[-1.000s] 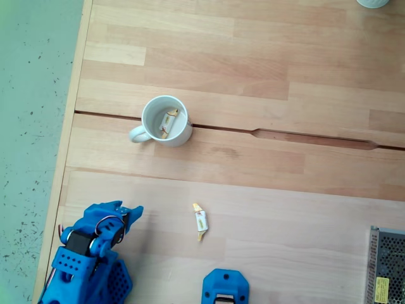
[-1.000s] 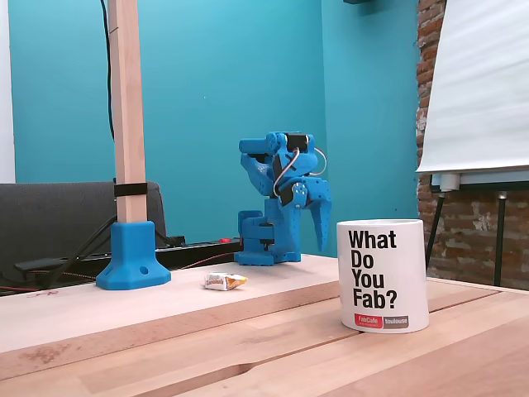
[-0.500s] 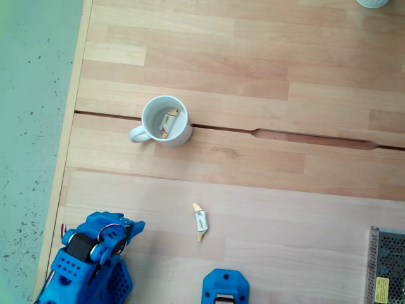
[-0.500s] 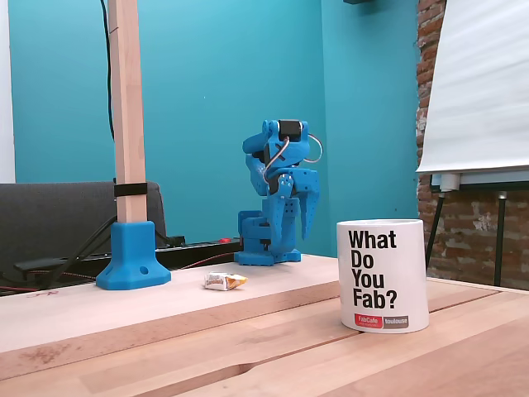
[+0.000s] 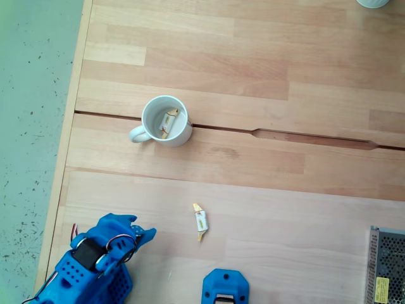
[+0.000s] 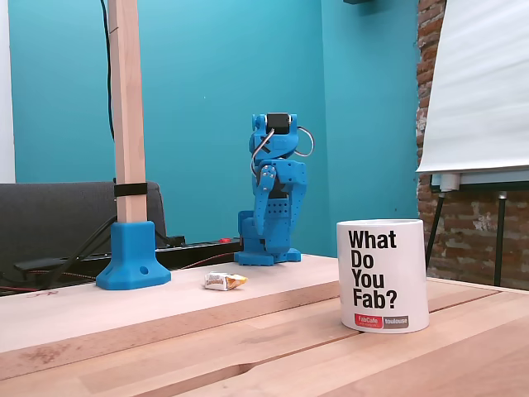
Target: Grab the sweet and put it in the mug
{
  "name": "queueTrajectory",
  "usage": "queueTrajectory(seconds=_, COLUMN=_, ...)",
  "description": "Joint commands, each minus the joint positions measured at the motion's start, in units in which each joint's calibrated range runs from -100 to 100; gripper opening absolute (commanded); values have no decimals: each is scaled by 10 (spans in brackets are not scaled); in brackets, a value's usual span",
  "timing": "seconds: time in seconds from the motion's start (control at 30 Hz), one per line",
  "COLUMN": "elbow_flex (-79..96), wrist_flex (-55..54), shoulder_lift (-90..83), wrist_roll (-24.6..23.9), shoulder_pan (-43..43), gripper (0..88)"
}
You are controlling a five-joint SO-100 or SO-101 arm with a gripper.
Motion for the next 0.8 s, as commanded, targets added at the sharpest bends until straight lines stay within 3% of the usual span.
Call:
queueTrajectory(seconds=0.0, elbow_flex=-31, wrist_flex=-25, shoulder_lift=1, wrist_roll=-1, shoulder_pan=11, gripper=218)
queueTrajectory(seconds=0.3, elbow_flex=-28, wrist_flex=-132, shoulder_lift=22, wrist_roll=2, shoulder_pan=17, gripper=218)
queueTrajectory(seconds=0.5, elbow_flex=-40, wrist_flex=-132, shoulder_lift=139, wrist_roll=4, shoulder_pan=17, gripper=218)
queueTrajectory(seconds=0.77, elbow_flex=-113, wrist_flex=-87, shoulder_lift=224, wrist_roll=44, shoulder_pan=19, gripper=218)
